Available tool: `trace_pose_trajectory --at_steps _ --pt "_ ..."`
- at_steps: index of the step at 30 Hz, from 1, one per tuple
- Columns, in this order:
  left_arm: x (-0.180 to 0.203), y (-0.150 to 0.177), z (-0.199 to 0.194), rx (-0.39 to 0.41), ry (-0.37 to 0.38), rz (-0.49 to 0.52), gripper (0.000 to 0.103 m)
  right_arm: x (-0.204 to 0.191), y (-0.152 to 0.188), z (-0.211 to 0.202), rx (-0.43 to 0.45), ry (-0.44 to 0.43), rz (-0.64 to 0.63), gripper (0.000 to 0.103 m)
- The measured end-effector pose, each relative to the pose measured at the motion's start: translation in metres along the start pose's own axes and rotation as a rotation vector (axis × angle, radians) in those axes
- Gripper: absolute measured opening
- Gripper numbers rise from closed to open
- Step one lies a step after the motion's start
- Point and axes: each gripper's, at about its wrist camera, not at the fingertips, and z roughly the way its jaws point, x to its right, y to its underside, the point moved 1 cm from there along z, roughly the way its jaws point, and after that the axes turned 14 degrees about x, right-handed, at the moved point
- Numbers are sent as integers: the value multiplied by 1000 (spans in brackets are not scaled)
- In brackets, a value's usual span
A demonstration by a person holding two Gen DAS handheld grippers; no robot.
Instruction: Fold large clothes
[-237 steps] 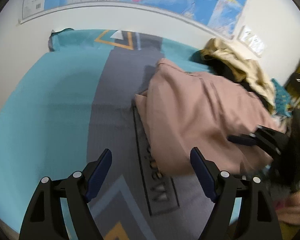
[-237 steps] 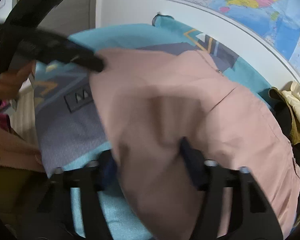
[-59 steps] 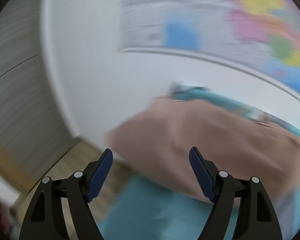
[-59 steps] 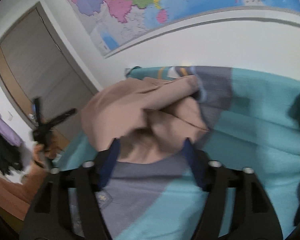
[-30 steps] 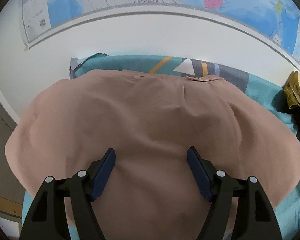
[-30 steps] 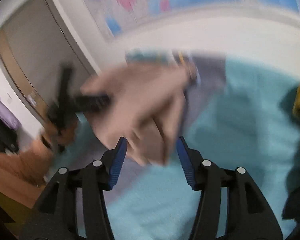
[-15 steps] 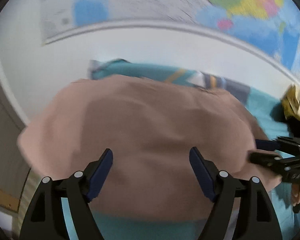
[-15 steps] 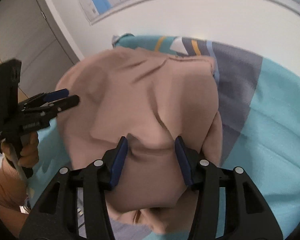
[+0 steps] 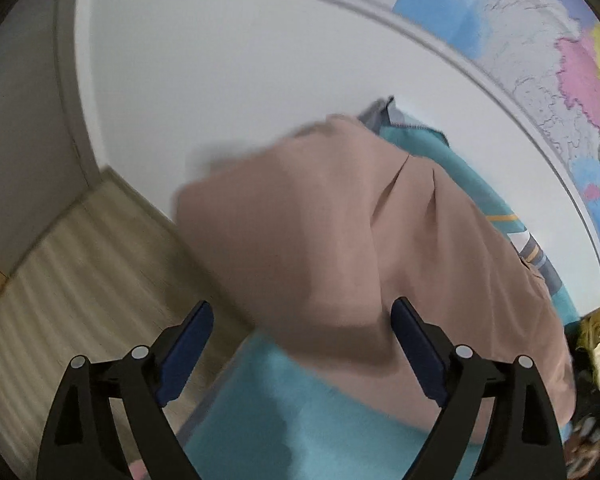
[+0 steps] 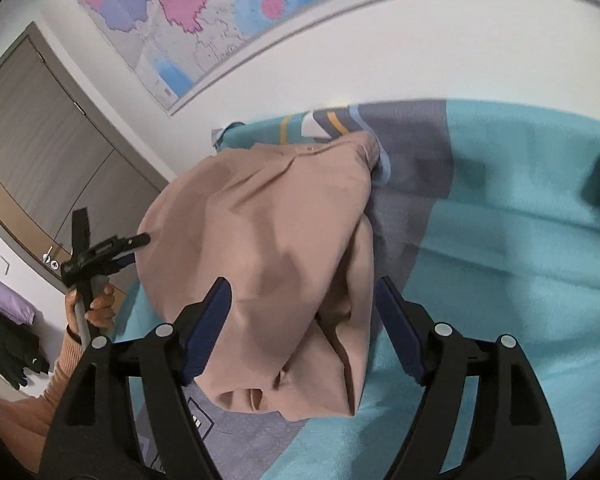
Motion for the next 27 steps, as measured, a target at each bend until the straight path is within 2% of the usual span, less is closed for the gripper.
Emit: trace_pose_trajectory --at_steps 3,4,5,6,7,8,9,10,13,16,19,20,21,23,26,27 --pt "12 -6 18 -10 35 3 86 2 4 7 -8 2 12 74" --pt "15 -9 25 -16 37 -6 76 3 4 9 -10 1 18 74" --pt "17 -12 30 -17 41 -15 71 4 4 11 -11 4 26 74" --pt "19 -14 35 -17 40 -20 60 6 4 13 -9 2 41 75" --pt "21 -17 36 -3 34 -26 42 8 4 16 -9 0 53 75" --pt "21 -20 37 16 26 -30 33 10 4 16 -8 2 61 75" --pt "21 -25 33 52 13 -35 18 11 4 19 -9 -1 73 75" --pt "21 -30 30 73 16 -39 12 12 4 23 -11 -6 87 75" --pt "16 -42 19 120 31 -55 8 12 4 37 -28 -26 119 76" --pt "12 -50 18 147 2 -34 8 4 4 52 -39 -36 117 83" --pt "1 -56 24 158 -31 -38 8 -6 1 68 -42 -44 117 84" --pt "-1 -57 26 161 -39 -39 8 -10 1 73 -42 -42 110 79" --pt "-5 -55 29 157 -60 -44 8 -14 0 80 -43 -41 100 68" --pt "-10 -51 40 133 -68 -53 9 -19 1 90 -58 -48 87 59" --pt "-6 -41 47 87 -104 -8 23 -24 0 99 -73 -43 58 29" --pt "-4 -40 44 87 -114 10 29 -22 0 101 -76 -36 61 25"
